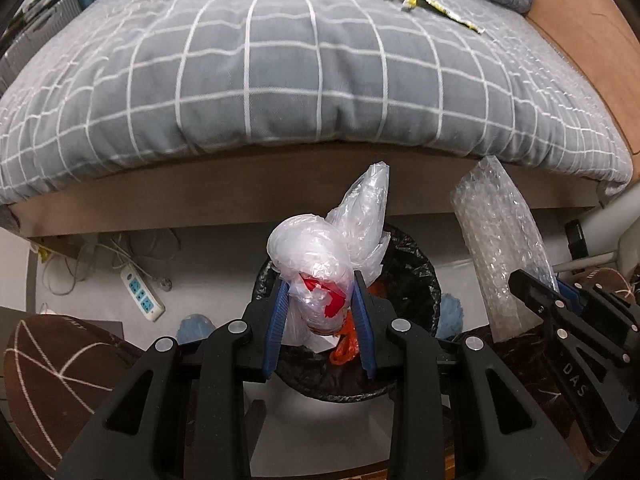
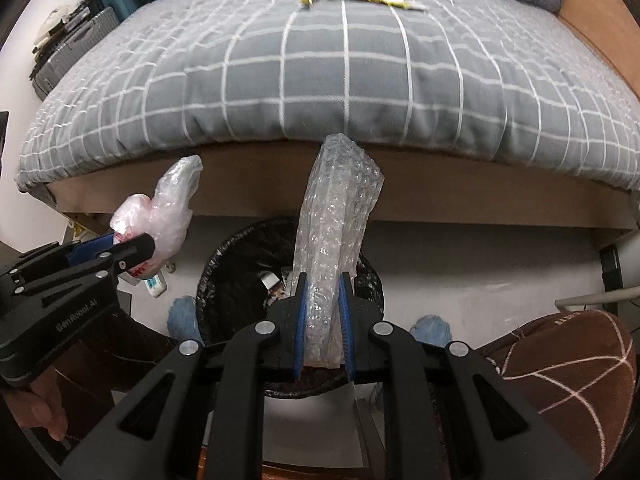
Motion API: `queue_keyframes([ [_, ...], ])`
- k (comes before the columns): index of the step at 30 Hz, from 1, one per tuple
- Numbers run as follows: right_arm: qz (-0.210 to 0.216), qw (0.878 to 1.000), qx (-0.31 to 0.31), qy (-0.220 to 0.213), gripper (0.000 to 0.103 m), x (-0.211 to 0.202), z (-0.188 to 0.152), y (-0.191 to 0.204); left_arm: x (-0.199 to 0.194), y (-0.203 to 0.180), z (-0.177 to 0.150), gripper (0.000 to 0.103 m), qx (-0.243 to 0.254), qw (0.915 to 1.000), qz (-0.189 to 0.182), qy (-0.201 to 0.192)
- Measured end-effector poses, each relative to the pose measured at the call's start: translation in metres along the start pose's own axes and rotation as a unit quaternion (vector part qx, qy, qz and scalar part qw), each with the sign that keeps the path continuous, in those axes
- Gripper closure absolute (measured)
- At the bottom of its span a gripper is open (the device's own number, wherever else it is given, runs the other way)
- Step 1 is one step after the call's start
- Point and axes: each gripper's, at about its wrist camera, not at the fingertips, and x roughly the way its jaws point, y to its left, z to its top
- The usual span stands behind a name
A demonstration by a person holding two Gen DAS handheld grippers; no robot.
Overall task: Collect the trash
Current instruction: 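Open the left tool dropping the plastic bag while the right tool drops the bubble wrap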
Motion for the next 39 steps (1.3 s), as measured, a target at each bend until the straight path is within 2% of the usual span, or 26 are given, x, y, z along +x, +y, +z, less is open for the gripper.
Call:
queue_keyframes([
  [16, -0.028, 0.998, 0.041, 0.025, 0.089, 0.021, -0.010, -0.042, 0.052, -0.026, 0.012, 0.072, 0.027, 0.9990, -0.015, 0.033],
  [23, -0.023, 0.998, 0.040, 0.035, 0.089, 0.034, -0.009, -0.038, 0.063, -0.025, 0.010, 0.067, 0.030, 0.9989, -0.006, 0.036],
  [29, -0.012, 0.999, 0.025, 0.041, 0.089, 0.042, -0.004, -0.027, 0.062, -0.008, 0.007, 0.048, 0.021, 0.9993, 0.005, 0.029],
  [31, -0.009, 0.999, 0.019, 0.042, 0.089, 0.044, -0.003, -0.023, 0.059, 0.002, 0.006, 0.038, 0.015, 0.9995, 0.012, 0.026],
  [35, 0.001, 0.999, 0.004, 0.044, 0.089, 0.050, 0.001, -0.009, 0.053, 0.023, 0.003, 0.028, 0.002, 0.9995, 0.025, 0.017],
  [37, 0.007, 0.999, -0.005, 0.045, 0.089, 0.051, 0.004, 0.000, 0.048, 0.032, 0.002, 0.017, 0.000, 0.9992, 0.040, 0.007],
  [39, 0.012, 0.999, -0.015, 0.047, 0.089, 0.053, 0.007, 0.011, 0.043, 0.042, 0.000, 0.015, -0.002, 0.9988, 0.049, 0.001],
])
